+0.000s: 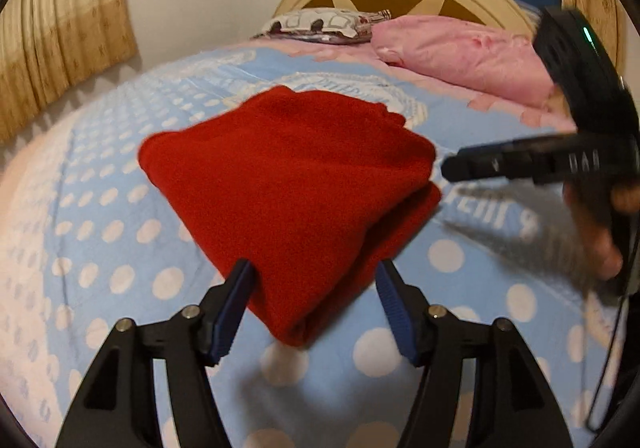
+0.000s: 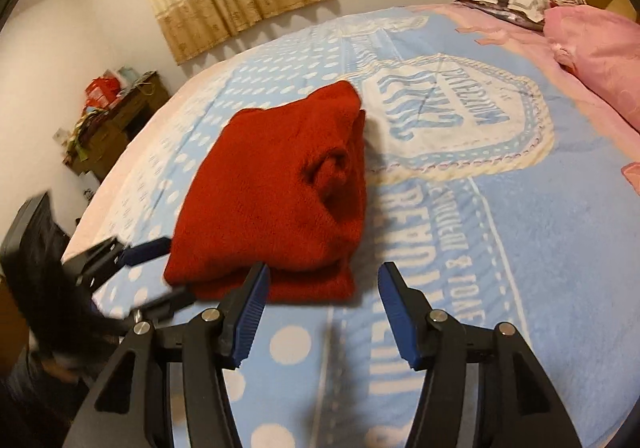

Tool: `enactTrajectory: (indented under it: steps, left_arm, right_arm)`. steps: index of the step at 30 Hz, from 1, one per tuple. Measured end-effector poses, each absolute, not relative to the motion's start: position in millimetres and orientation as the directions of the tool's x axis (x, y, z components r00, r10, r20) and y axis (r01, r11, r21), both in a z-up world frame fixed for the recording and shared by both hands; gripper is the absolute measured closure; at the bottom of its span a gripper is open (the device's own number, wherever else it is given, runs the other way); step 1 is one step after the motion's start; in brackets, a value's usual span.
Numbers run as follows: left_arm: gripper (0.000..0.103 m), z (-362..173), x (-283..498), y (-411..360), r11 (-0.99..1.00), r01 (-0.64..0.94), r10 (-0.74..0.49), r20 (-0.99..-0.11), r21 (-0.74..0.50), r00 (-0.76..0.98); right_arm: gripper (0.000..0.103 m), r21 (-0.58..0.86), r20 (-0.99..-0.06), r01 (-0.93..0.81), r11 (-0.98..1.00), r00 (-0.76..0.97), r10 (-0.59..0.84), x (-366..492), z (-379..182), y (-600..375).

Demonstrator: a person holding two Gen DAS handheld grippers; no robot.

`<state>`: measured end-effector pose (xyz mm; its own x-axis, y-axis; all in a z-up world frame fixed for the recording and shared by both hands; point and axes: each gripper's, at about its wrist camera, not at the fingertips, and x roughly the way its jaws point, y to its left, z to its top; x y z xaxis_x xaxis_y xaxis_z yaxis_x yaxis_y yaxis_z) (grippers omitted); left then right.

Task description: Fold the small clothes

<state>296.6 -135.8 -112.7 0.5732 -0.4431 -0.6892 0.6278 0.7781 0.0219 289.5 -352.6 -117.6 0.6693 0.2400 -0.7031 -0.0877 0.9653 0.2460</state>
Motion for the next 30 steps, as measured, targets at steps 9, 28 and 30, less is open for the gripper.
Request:
enactTrajectory:
  steps: [9, 28, 30]
  left_arm:
    - [0.068, -121, 318, -115, 0.82, 0.572, -0.418, -0.699, -0.016, 0.58]
    - [0.023, -73, 304, -87, 0.845, 0.524, -0.48, -0.586, -0.108, 0.652]
    - [0.023, -74, 318, -97, 0.855, 0.51, -0.457, -0.595, -0.089, 0.661]
  right_arm:
    - [0.094, 0.187, -0.753, -0.096, 0.978, 0.625, 0.205, 321, -126, -335]
    - [0.062, 0.136, -0.69, -0.093, 0.986, 0.705, 0.162, 306, -81, -340]
    - [0.059, 0.205, -0.669, -0.153, 0.967, 0.699, 0.253, 323, -73, -335]
